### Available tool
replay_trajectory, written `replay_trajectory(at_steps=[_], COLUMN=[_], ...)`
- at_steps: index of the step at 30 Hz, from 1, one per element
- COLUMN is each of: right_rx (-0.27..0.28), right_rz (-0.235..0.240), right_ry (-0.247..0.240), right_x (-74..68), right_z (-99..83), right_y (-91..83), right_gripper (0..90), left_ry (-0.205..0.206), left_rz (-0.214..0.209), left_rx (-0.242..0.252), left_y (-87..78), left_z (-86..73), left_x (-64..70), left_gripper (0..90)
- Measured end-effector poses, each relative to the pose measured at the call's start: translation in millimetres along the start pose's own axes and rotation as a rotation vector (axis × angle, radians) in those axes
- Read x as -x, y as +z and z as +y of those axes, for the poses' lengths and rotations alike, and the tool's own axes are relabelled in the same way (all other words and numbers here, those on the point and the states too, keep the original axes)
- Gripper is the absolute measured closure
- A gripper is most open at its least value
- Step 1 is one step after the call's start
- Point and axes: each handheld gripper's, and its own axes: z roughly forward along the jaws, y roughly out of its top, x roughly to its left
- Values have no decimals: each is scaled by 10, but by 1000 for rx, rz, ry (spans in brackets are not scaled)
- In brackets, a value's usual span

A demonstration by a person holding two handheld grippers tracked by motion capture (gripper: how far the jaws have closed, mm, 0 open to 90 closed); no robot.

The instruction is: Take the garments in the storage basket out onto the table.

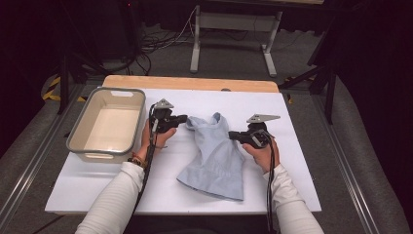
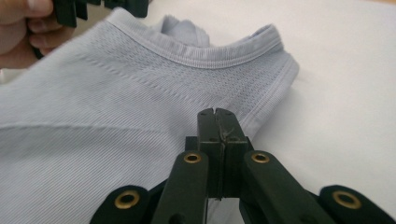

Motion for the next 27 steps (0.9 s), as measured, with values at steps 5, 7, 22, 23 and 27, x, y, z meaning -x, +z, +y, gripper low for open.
replay_trajectory(at_steps=[5, 7, 22, 23, 27], right_rx=[56, 27, -153, -152, -108], right_rz=[-30, 16, 97, 101, 95], right_ry=[14, -3, -63, -83, -127], right_x=[-59, -84, -123, -148, -229], right_z=[-68, -96, -369, -361, -297], right_y=[-212, -235, 54, 52, -35], right_gripper=[650, 523, 399, 506, 774], left_ry=[74, 141, 397, 402, 380], left_rz=[-31, -21, -176, -160, -138], left_rx=[-6, -1, -256, -276, -285], left_y=[-29, -111, -754, -729, -584], left_z=[-148, -221, -944, -973, -1007], left_x=[227, 352, 1153, 1165, 1165], left_gripper=[646, 561, 157, 177, 250])
